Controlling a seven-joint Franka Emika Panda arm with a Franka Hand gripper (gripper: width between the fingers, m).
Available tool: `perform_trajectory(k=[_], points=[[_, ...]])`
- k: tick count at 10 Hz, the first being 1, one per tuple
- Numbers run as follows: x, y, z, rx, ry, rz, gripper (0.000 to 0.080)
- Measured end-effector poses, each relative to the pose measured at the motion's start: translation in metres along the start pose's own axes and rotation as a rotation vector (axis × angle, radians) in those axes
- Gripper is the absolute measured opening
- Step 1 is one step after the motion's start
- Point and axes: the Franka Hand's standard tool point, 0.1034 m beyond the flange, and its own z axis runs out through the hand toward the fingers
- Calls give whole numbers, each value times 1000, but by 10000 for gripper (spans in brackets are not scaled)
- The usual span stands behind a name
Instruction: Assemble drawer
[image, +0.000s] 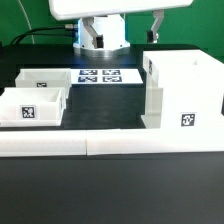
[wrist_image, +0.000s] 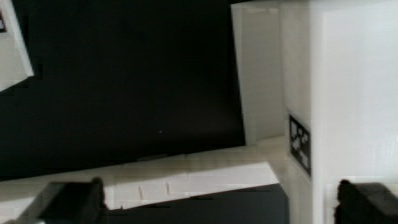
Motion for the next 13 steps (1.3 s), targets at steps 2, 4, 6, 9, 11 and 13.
perform_trajectory(k=[2, 4, 6, 9, 11, 13], points=[[-1, 3, 1, -1, -1, -3, 649], [-9, 34, 6, -20, -6, -47, 649], [-14, 55, 11, -33, -8, -63, 649], [-23, 68, 31, -25, -32, -109, 649], [-22, 67, 29, -25, -28, -111, 649], [-23, 69, 30, -24, -33, -123, 649]])
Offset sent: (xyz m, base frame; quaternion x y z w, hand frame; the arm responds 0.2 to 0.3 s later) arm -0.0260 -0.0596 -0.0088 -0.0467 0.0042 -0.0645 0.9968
